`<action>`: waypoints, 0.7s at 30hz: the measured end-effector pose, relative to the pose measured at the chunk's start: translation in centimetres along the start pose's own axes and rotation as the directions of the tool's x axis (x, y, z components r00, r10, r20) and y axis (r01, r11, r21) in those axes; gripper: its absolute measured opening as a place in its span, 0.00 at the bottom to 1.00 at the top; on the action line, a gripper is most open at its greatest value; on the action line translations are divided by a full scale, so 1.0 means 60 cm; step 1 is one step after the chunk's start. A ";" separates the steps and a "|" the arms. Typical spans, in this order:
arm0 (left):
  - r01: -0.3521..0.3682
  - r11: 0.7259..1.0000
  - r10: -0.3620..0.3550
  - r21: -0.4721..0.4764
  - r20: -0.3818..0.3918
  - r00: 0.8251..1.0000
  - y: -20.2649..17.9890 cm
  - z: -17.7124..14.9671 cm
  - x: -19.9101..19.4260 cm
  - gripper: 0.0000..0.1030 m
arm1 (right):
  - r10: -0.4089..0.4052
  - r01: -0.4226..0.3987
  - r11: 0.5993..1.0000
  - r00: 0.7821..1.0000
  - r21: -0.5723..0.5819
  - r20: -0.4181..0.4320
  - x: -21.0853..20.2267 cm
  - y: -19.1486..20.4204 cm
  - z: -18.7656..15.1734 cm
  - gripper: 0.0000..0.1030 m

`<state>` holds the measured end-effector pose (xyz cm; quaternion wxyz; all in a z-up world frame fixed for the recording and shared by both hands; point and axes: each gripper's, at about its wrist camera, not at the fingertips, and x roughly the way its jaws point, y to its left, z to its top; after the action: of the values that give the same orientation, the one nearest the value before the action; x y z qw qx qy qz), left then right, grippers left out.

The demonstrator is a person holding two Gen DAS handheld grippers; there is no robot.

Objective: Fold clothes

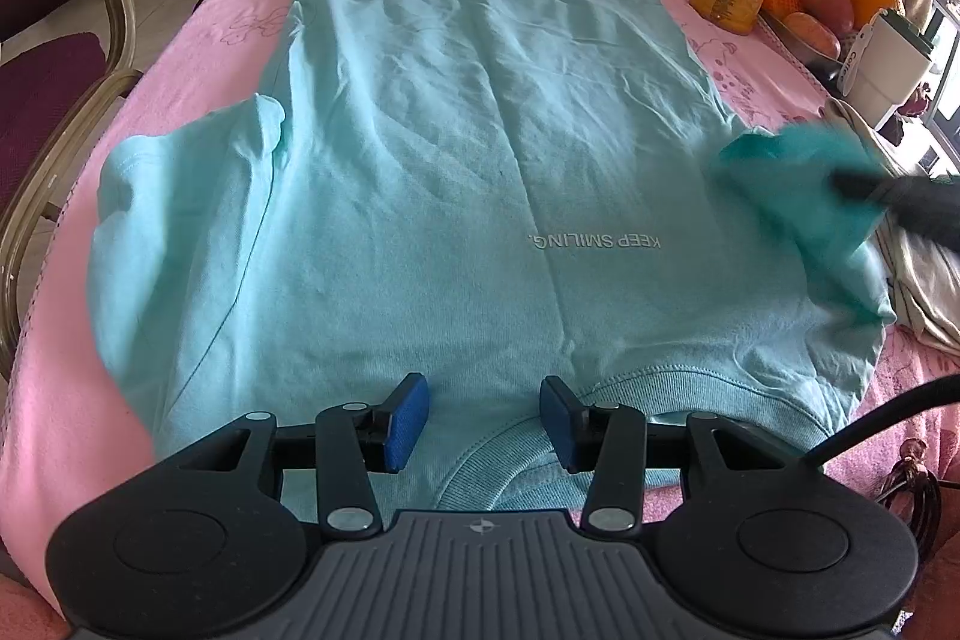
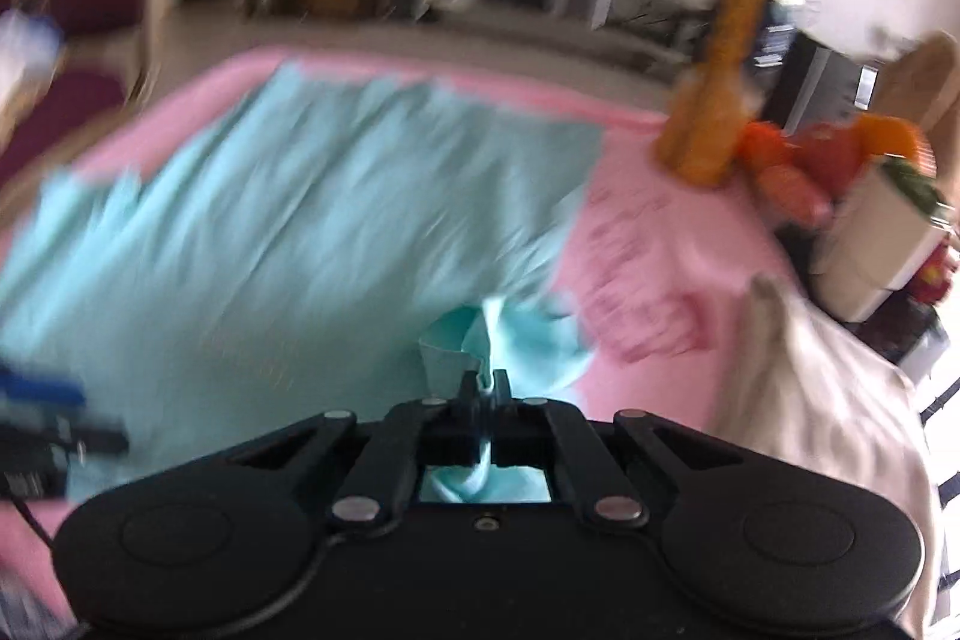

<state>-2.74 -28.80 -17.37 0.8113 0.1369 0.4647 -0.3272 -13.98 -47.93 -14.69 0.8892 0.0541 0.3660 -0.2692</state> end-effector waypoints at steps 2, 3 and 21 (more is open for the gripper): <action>0.003 1.000 -0.003 -0.002 0.001 1.000 0.001 -0.001 -0.001 0.43 | -0.057 0.054 0.994 0.998 0.093 0.025 -0.016 -0.050 0.009 0.02; 0.008 1.000 -0.008 -0.005 0.002 1.000 0.001 -0.002 -0.003 0.42 | -0.092 0.088 0.987 0.995 0.135 0.023 -0.021 -0.076 0.009 0.02; 0.081 0.997 -0.080 -0.018 0.045 0.996 -0.003 -0.007 -0.042 0.40 | -0.128 0.170 0.847 0.985 0.503 -0.118 -0.033 -0.203 -0.060 0.18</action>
<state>-4.04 -27.68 -15.43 0.8089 0.1028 0.4548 -0.3581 -23.72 -56.36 -14.75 0.8039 0.2701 0.3197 -0.4225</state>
